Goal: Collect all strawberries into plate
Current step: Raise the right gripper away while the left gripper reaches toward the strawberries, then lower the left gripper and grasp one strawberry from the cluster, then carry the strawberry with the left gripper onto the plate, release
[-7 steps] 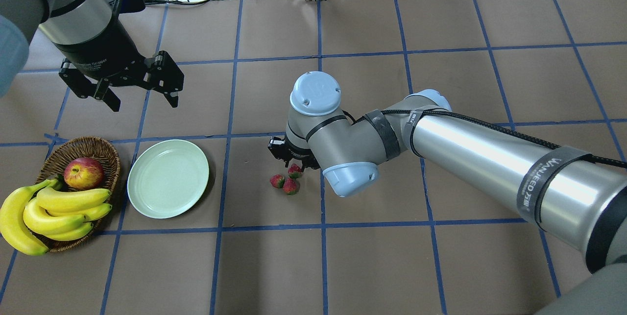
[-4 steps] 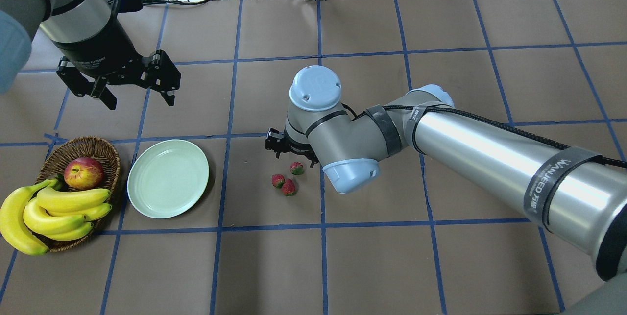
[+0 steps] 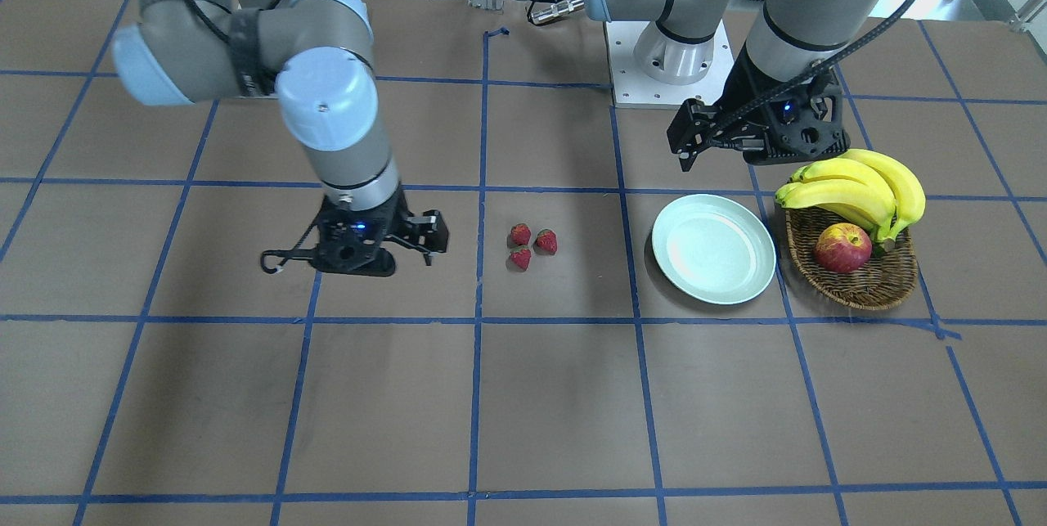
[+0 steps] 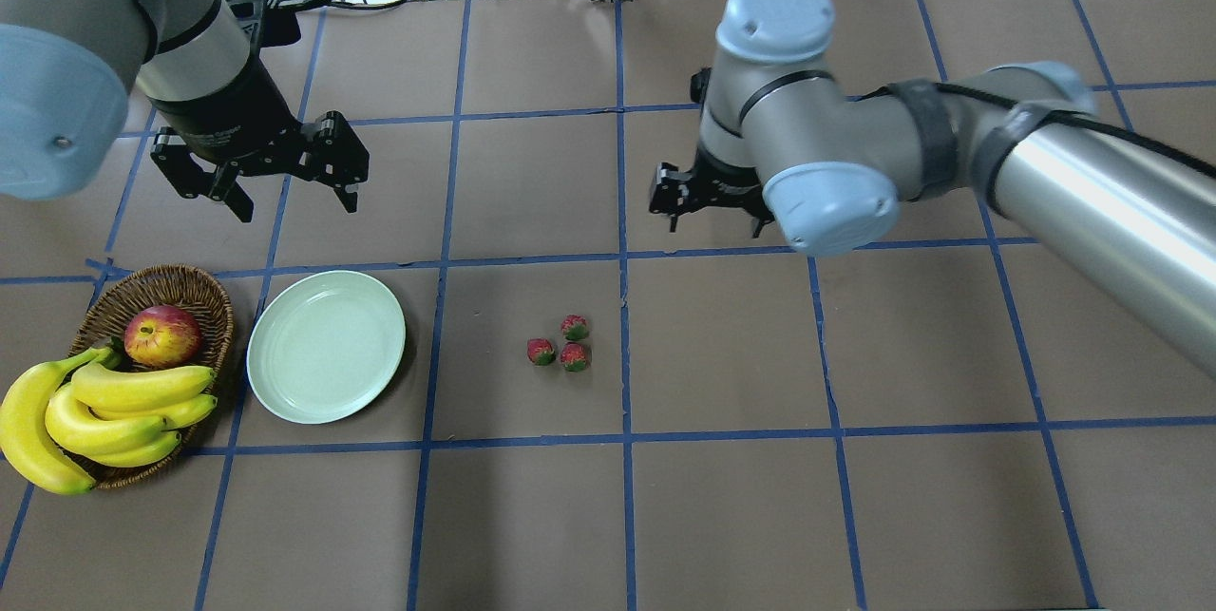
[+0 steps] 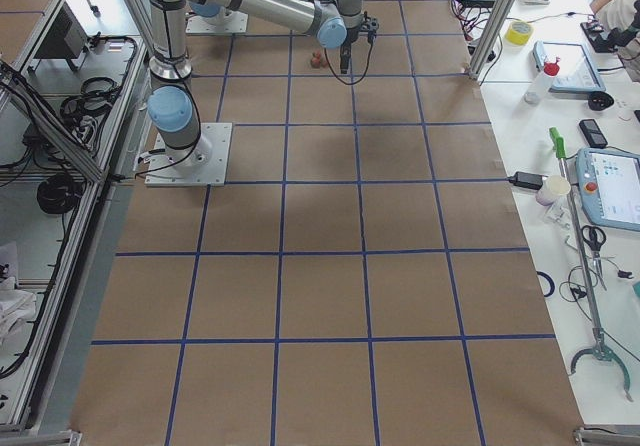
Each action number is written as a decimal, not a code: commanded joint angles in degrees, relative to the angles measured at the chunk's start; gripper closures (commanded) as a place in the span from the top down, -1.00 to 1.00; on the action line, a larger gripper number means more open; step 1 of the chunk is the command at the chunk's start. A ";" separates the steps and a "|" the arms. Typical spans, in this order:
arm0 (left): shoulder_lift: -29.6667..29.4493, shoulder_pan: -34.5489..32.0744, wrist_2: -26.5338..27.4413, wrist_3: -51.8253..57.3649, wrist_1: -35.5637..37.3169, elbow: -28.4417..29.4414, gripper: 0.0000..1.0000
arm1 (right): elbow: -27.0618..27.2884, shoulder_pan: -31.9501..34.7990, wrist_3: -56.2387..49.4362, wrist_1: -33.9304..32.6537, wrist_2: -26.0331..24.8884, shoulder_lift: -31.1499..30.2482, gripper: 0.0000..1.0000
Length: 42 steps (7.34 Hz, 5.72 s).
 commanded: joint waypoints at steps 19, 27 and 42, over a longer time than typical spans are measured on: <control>-17.92 -8.88 -17.37 -36.16 30.62 -21.25 0.77 | -13.84 -6.38 -10.52 21.43 -2.43 -10.39 1.00; -18.10 -8.44 -19.85 -35.29 30.45 -20.02 -1.00 | -13.84 -6.38 -10.60 21.52 -2.25 -11.01 1.00; -17.93 10.46 8.45 -1.89 13.93 -11.67 1.00 | -13.75 -6.38 -10.60 21.61 -2.34 -11.01 1.00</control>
